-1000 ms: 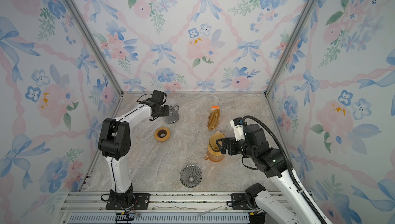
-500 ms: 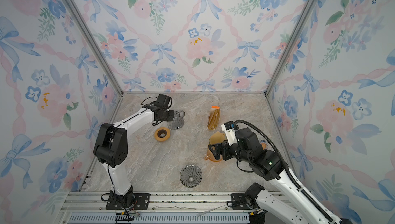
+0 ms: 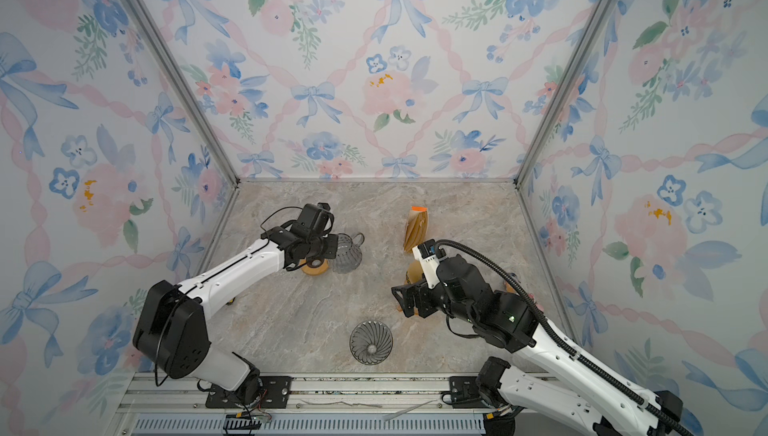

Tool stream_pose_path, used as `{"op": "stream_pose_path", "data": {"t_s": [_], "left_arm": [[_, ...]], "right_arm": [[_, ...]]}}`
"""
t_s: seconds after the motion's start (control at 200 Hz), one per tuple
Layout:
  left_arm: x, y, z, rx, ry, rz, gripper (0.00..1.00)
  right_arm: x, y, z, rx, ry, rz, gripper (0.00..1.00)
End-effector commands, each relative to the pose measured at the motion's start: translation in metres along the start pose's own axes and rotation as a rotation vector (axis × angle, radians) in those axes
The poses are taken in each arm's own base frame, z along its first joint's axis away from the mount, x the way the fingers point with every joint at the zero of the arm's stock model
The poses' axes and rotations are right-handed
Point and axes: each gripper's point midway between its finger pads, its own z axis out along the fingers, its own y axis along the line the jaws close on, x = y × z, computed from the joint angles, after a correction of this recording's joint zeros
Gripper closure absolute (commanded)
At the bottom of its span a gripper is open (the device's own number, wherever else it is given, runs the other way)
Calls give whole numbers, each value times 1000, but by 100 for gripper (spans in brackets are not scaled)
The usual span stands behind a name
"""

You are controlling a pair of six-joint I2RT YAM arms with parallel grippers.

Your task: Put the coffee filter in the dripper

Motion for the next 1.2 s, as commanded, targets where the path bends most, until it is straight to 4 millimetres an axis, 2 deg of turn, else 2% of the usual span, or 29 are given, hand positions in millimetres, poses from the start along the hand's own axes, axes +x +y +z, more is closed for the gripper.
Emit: {"op": "stream_pose_path", "data": {"t_s": [0.0, 0.275, 0.585, 0.86, 1.195], "left_arm": [[6, -7, -10, 11, -21, -19, 93], [27, -17, -17, 6, -18, -4, 92], [49, -10, -21, -30, -2, 13, 91], [65, -7, -19, -58, 15, 29, 90], [69, -4, -19, -75, 11, 21, 90]], "right_arm": [[-22, 9, 2, 5, -75, -11, 4], [-17, 31, 13, -8, -30, -89, 3], [0, 50, 26, -45, 27, -104, 4], [2, 59, 32, -51, 32, -105, 4], [7, 63, 39, -63, 17, -78, 4]]}}
